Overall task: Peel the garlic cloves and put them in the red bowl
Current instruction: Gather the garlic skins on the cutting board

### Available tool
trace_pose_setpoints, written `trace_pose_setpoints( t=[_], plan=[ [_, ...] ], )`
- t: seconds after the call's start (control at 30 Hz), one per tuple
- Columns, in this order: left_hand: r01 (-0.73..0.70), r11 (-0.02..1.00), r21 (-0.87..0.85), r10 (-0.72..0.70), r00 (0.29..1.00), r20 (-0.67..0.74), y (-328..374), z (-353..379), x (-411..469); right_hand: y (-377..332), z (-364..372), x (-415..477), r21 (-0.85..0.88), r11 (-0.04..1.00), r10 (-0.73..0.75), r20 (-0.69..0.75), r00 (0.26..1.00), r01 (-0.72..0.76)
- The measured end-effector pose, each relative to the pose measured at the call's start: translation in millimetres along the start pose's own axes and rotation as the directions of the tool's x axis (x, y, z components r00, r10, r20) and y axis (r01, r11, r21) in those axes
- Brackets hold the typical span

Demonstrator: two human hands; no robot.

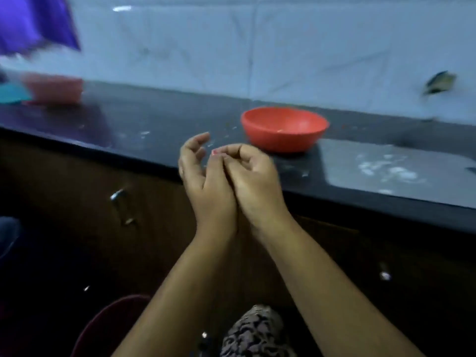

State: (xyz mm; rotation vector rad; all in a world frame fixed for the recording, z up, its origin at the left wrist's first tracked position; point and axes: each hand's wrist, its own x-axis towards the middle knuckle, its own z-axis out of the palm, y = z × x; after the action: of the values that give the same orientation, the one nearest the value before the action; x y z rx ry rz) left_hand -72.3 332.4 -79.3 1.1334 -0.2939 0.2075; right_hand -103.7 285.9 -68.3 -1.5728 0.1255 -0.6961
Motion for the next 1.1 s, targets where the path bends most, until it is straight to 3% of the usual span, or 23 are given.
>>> trace_pose_setpoints(
  t=[0.1, 0.17, 0.23, 0.3, 0.4, 0.67, 0.87, 0.97, 1.03, 1.1],
  plan=[
    [0.1, 0.995, -0.026, -0.092, 0.968, 0.235, 8, 68, -18, -30, -97, 9, -0.422, 0.892, -0.229, -0.112, 0.967, 0.163],
    [0.215, 0.976, 0.032, -0.213, 0.918, 0.336, 5, 95, -24, -37, -157, 17, -0.748, 0.661, -0.205, -0.111, 0.972, 0.054],
    [0.267, 0.954, 0.135, -0.298, 0.87, 0.392, 3, 121, -29, -36, -218, 26, -0.924, 0.353, -0.009, -0.16, 0.987, -0.146],
    [0.296, 0.93, 0.219, -0.363, 0.841, 0.402, -2, 140, -30, -29, -256, 35, -0.955, 0.124, 0.25, -0.232, 0.94, -0.269],
    [0.312, 0.912, 0.266, -0.399, 0.825, 0.4, -10, 159, -28, -12, -268, 45, -0.957, 0.039, 0.385, -0.25, 0.888, -0.287],
    [0.335, 0.877, 0.343, -0.468, 0.752, 0.463, -21, 183, -20, 5, -243, 85, -0.979, 0.156, 0.353, -0.066, 0.933, -0.129],
    [0.41, 0.86, 0.302, -0.509, 0.728, 0.46, -26, 187, -18, -1, -221, 64, -0.924, 0.382, 0.264, 0.103, 0.959, -0.006],
    [0.432, 0.861, 0.268, -0.508, 0.732, 0.454, -30, 181, -20, -15, -212, 45, -0.822, 0.57, 0.247, 0.17, 0.954, -0.001],
    [0.43, 0.866, 0.255, -0.5, 0.739, 0.452, -28, 179, -23, -25, -223, 50, -0.723, 0.686, 0.244, 0.118, 0.962, -0.085],
    [0.437, 0.866, 0.242, -0.5, 0.755, 0.425, -23, 175, -23, -28, -254, 68, -0.737, 0.659, 0.22, -0.003, 0.976, -0.151]
  ],
)
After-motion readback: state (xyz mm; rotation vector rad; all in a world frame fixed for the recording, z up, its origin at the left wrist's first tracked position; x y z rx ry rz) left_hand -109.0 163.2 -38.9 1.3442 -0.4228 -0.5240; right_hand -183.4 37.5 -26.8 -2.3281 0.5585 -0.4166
